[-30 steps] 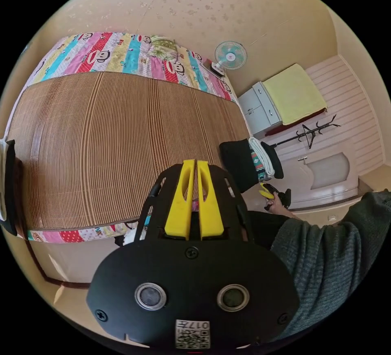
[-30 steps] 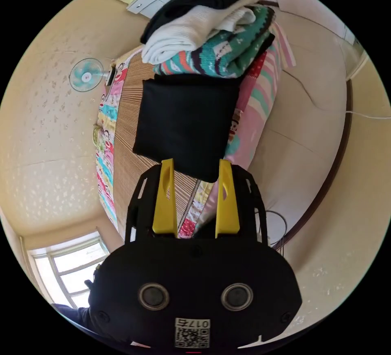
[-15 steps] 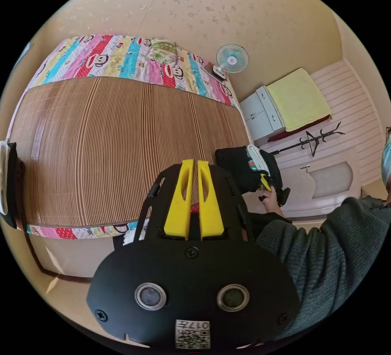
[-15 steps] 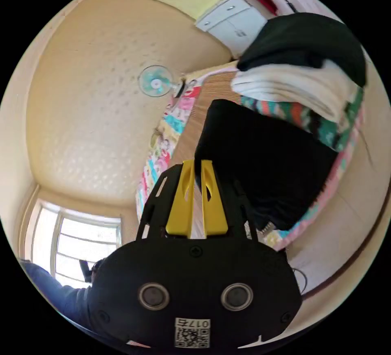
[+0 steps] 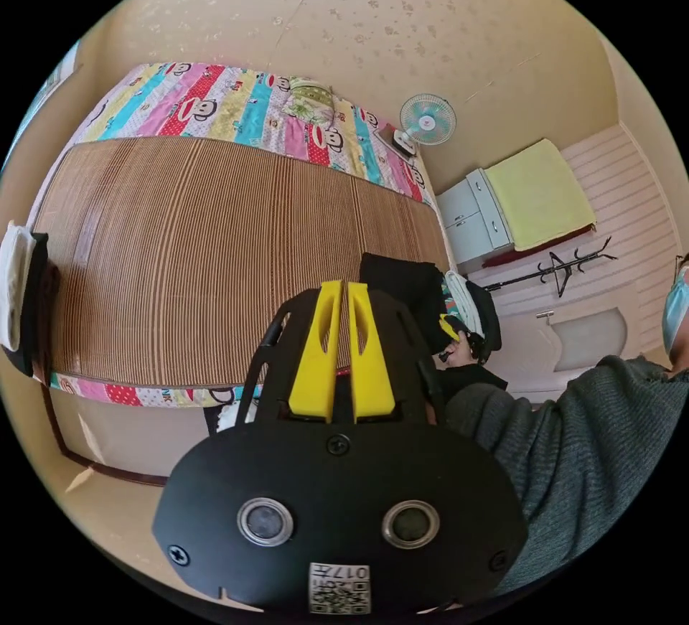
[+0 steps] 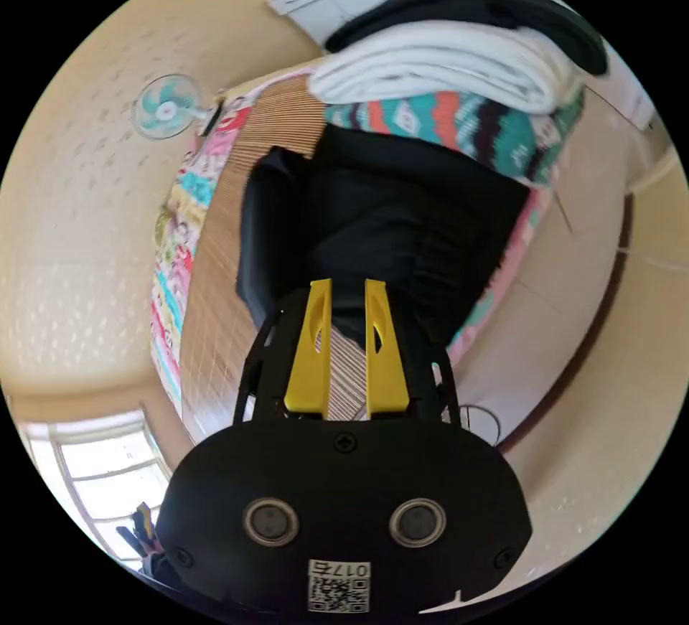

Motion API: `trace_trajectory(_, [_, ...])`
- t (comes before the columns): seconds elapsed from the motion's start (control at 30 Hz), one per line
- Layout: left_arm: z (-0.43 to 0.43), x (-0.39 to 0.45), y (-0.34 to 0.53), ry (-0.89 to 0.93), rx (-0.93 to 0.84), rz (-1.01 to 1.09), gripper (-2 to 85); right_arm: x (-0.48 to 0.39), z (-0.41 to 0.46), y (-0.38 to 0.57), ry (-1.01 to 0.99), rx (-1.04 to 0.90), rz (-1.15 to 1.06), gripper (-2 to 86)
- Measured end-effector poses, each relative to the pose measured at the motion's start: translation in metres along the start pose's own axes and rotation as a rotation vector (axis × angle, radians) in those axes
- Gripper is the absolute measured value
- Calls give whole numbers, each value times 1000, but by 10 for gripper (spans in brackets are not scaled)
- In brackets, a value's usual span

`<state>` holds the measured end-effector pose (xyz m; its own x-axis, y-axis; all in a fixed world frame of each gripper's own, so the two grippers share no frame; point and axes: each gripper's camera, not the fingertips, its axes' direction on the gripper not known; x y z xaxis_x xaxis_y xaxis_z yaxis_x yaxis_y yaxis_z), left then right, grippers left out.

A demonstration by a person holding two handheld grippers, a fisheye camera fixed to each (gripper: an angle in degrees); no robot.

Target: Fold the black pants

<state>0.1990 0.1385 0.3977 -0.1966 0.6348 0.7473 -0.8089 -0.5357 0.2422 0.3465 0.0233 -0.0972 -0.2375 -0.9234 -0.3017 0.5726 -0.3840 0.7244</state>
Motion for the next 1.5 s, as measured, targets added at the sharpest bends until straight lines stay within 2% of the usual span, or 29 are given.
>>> trace_trajectory(0.07, [4,-19,9,12,4,-46,8,45,-3,-7,15,-31,147,94])
trace_trajectory(0.13, [9,-33,15,17,0,-75,17,57,-3,-16,8,-41,145,94])
trace_trajectory(0.2, [21,-45,17,16,-12,-81,30,62,1,-29,-64,-71,121,86])
trace_trajectory(0.3, [43,-53,6,44,-38,-66,42,83,-2,-51,-251,-97,198,70])
trace_trajectory(0.4, [62,-45,-11,99,-43,13,47,97,-11,-60,-601,-59,212,38])
trace_trajectory(0.47, [74,-36,-20,109,-60,85,48,104,-7,-61,-1002,17,253,18])
trace_trajectory(0.53, [83,-26,-26,102,-76,159,49,95,-10,-66,-1217,116,248,13])
trace_trajectory(0.57, [87,-21,-28,95,-80,197,49,83,-12,-74,-1243,129,248,12])
trace_trajectory(0.63, [91,-19,-27,103,-84,242,49,58,-17,-89,-1270,123,192,13])
trace_trajectory(0.73, [96,-28,-22,108,-97,289,49,31,-25,-107,-1036,67,259,29])
trace_trajectory(0.8, [92,-48,-15,92,-73,276,50,21,-32,-116,-905,76,183,61])
trace_trajectory(0.87, [85,-67,-11,101,-43,252,49,19,-34,-121,-691,36,178,100])
trace_trajectory(1.03, [73,-117,-3,87,17,178,51,50,-25,-107,-484,43,264,107])
trace_trajectory(1.1, [76,-136,-3,75,23,142,58,62,-8,-107,-497,21,275,108])
trace_trajectory(1.2, [88,-152,-9,85,19,100,64,79,27,-119,-617,-36,320,113])
trace_trajectory(1.33, [113,-152,-25,113,-9,75,65,100,60,-118,-751,-25,525,112])
trace_trajectory(1.43, [134,-138,-42,117,-27,102,65,107,81,-106,-757,-40,626,128])
trace_trajectory(1.5, [146,-127,-51,112,-15,115,66,107,98,-104,-764,-43,604,136])
